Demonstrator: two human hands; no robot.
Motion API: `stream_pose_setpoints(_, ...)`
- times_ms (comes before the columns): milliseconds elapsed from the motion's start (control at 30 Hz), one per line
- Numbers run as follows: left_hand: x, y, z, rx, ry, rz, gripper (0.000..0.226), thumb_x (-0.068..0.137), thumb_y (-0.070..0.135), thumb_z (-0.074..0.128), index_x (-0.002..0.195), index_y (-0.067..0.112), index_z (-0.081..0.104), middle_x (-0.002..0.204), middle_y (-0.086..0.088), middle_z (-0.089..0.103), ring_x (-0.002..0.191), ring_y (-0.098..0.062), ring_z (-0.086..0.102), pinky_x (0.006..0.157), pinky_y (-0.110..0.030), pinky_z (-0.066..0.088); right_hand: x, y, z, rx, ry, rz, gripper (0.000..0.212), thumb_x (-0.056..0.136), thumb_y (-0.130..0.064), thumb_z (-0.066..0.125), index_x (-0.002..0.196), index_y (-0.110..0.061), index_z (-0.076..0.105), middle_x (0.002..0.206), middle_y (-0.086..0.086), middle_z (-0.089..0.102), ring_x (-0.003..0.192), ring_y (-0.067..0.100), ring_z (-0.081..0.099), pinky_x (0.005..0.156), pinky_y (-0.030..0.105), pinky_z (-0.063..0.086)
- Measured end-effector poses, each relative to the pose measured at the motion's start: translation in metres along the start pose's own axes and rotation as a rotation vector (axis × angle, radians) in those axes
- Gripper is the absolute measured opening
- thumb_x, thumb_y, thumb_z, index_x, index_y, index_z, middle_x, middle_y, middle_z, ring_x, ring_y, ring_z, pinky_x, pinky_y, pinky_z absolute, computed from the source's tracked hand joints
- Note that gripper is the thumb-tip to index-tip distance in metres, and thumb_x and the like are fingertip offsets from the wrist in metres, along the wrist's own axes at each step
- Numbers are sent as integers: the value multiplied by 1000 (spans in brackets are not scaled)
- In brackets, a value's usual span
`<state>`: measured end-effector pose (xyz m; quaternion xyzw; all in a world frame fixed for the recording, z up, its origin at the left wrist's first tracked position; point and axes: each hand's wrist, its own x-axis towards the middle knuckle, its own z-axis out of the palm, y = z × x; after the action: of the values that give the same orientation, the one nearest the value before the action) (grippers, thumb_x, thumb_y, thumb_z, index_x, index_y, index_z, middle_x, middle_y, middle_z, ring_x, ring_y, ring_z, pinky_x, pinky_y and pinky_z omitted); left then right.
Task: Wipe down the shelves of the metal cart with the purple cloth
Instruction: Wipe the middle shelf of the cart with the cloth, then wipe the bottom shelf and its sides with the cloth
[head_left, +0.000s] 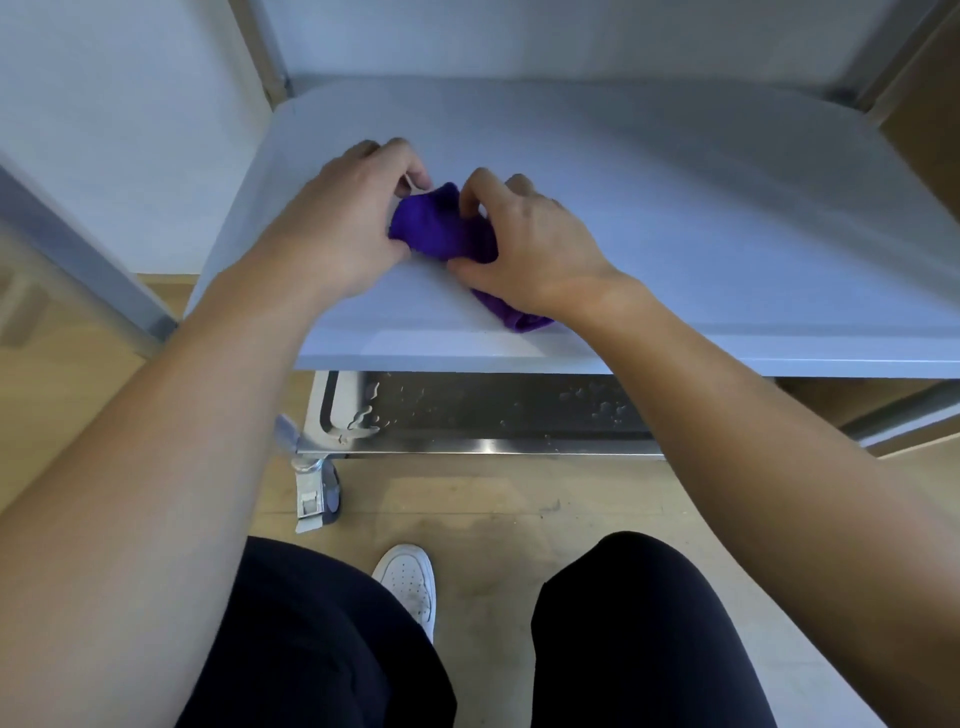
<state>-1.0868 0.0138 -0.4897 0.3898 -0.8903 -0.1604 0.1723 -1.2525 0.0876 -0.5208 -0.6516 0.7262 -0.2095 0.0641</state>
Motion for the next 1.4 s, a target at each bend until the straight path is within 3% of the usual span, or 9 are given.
stream_pose_setpoints(200,-42,-1,-27,72,57,-75,9,88,19,62,94,12,60,93,-3,66,84,-22,61,74,-32,46,-16,-18,-5,160,82,7,39,78,-38,65,109,-22,49,99,2,54,81,27,58,71,38,51)
stream_pose_setpoints(333,-70,14,-36,197,-78,-62,14,88,29,61,86,15,60,80,1,62,77,-23,58,70,-34,45,-42,-35,-5,195,156,-51,35,76,-32,63,106,-20,50,93,2,54,75,26,57,66,39,51)
stream_pose_setpoints(600,-122,8,-21,315,-394,-38,16,88,35,62,77,23,58,67,15,55,66,4,46,58,-29,34,-91,-59,4,263,99,-108,32,75,-31,63,104,-24,50,96,-1,52,77,24,55,63,36,49)
stream_pose_setpoints(767,-127,-25,10,444,-544,97,11,90,29,59,91,19,62,85,8,59,76,-17,55,65,-32,42,-120,-55,17,169,118,-144,32,75,-29,63,104,-23,50,99,-2,51,77,23,54,58,32,44)
stream_pose_setpoints(900,-137,-65,58,438,-514,53,17,95,24,55,82,13,57,72,9,35,78,-23,42,68,-29,33,-139,-51,45,86,114,-161,36,73,-33,65,105,-25,53,100,-4,52,78,20,50,55,29,40)
stream_pose_setpoints(1100,-138,-138,115,585,-513,146,29,95,27,51,111,5,60,108,-11,56,96,-32,59,76,-45,54,-118,-34,124,54,-21,-128,36,75,-39,68,104,-25,52,104,-4,53,90,21,55,59,30,43)
stream_pose_setpoints(1233,-132,-163,135,620,-389,234,26,94,24,54,94,0,65,96,-13,56,88,-34,61,61,-42,54,-79,-20,176,-18,-115,-100,36,78,-42,65,106,-24,51,111,0,55,98,25,56,65,31,38)
stream_pose_setpoints(1333,-133,-178,150,735,-330,309,15,82,15,69,75,2,65,78,-10,55,71,-30,60,42,-27,37,-49,-16,210,-68,-149,-25,38,79,-43,65,108,-24,50,113,2,54,98,28,56,66,32,36)
stream_pose_setpoints(1400,-137,-185,161,738,-291,325,16,69,7,76,65,1,62,68,-10,52,60,-29,59,39,-24,34,-32,-16,227,-108,-149,43,40,80,-43,66,111,-24,48,116,4,52,100,30,56,67,34,37)
